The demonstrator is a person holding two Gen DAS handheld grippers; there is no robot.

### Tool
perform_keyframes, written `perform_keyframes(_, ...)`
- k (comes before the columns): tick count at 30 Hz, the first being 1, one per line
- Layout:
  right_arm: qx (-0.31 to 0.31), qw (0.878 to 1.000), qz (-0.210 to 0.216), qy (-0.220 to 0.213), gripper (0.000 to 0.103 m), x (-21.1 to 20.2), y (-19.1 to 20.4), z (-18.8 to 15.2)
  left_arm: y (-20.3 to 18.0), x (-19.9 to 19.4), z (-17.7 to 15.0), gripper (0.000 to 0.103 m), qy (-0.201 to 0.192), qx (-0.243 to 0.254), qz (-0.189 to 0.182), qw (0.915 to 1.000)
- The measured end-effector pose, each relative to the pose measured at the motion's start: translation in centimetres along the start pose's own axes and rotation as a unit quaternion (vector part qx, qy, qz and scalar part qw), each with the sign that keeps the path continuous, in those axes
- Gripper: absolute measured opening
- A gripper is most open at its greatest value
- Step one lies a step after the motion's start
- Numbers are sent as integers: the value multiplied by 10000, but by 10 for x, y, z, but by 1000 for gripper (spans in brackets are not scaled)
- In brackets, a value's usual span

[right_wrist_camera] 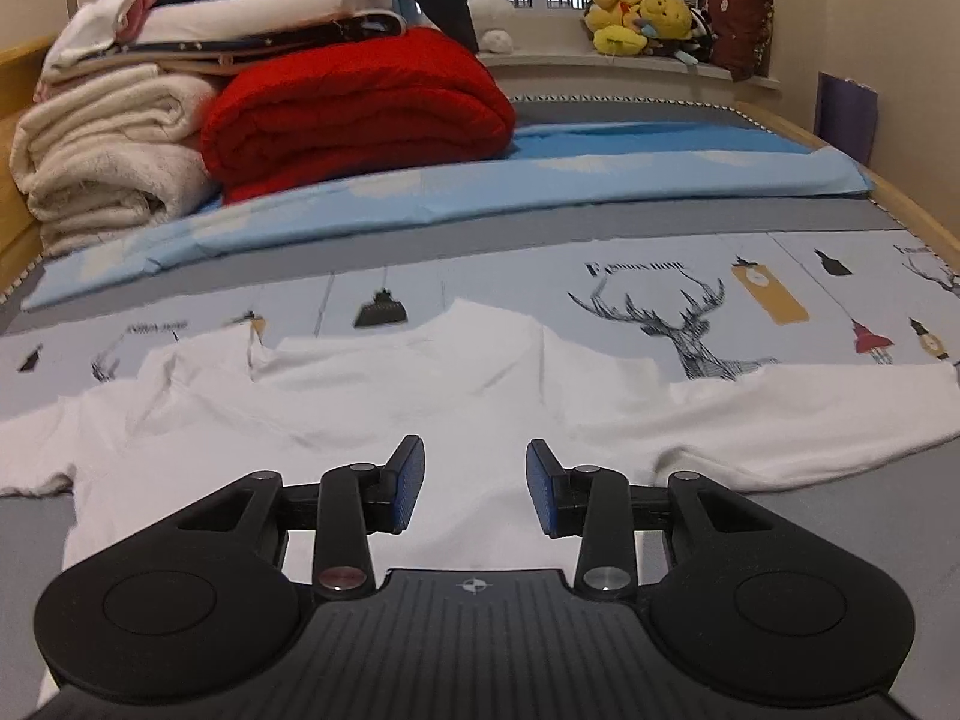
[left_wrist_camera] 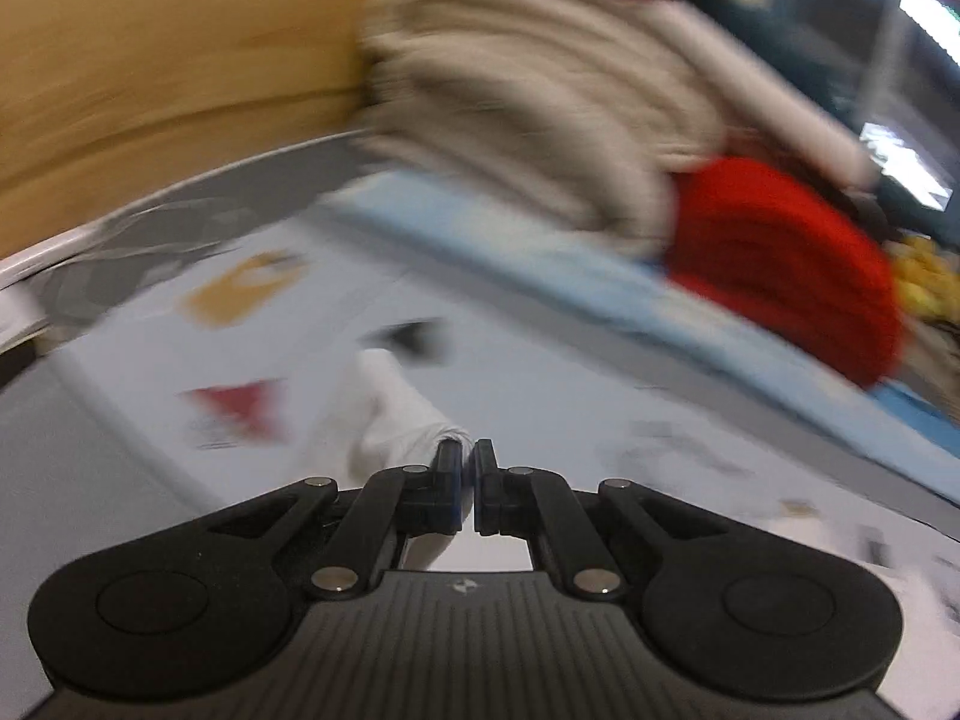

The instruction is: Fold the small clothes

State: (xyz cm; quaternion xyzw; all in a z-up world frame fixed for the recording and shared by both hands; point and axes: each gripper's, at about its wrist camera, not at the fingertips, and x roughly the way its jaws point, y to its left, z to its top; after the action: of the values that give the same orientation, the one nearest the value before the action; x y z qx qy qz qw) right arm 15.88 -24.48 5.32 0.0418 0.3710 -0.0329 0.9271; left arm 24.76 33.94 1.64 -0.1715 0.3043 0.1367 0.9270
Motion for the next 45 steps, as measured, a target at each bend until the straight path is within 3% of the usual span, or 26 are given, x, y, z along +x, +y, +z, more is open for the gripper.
perform_keyframes(3, 49, 9999, -38, 118, 39, -3, -5, -5, -83, -17, -12, 3, -55, 274, -784, 9965)
perform_keyframes(5, 49, 9998, -50, 204, 37, -4, -8, -9, -143, -27, -31, 3, 37, 450, -1417, 9889)
perform_keyframes(7, 84, 9995, -26, 318, 26, -3, -12, -11, -198, -35, -60, 4, 381, 685, -2092, 9747)
perform_keyframes(10, 212, 9989, 9, 423, 22, -1, -18, -11, -265, -39, -110, 12, 1503, 1124, -2980, 9359)
perform_keyframes(12, 327, 9983, -18, 492, 22, 2, -22, -9, -283, -47, -124, 14, 1737, 1413, -3058, 9254)
perform_keyframes(15, 579, 9969, 81, 518, 22, 4, -28, -5, -284, -58, -112, 14, 1669, 1646, -2543, 9383)
perform_keyframes(18, 761, 9955, 298, 489, 7, 7, -33, 2, -267, -65, -89, 14, 1644, 1390, -1757, 9606)
perform_keyframes(20, 947, 9930, 508, 486, 4, 11, -35, 5, -252, -64, -78, 16, 1481, 1295, -1140, 9738)
perform_keyframes(23, 995, 9912, 742, 469, 4, 20, -27, 4, -219, -58, -82, 21, 1101, 1070, -638, 9861)
perform_keyframes(26, 811, 9895, 1101, 477, 5, 31, -8, 2, -197, -32, -98, 21, 1733, 1032, 190, 9793)
perform_keyframes(31, -66, 9882, 1419, 570, 7, 55, 38, -4, -186, -13, -91, 25, 1731, 805, 290, 9812)
perform_keyframes(34, -402, 9883, 1346, 591, 23, 68, 60, -4, -176, -9, -82, 25, 1746, 561, 272, 9827)
perform_keyframes(39, -713, 9854, 1469, 475, 29, 84, 89, -4, -154, -2, -58, 26, 1709, 221, 449, 9840)
perform_keyframes(43, -1324, 9770, 1583, 530, 47, 98, 117, -11, -141, 2, -49, 30, 1736, -20, 459, 9837)
perform_keyframes(45, -1676, 9731, 1474, 573, 49, 104, 128, -16, -139, 4, -45, 31, 1717, -21, 480, 9840)
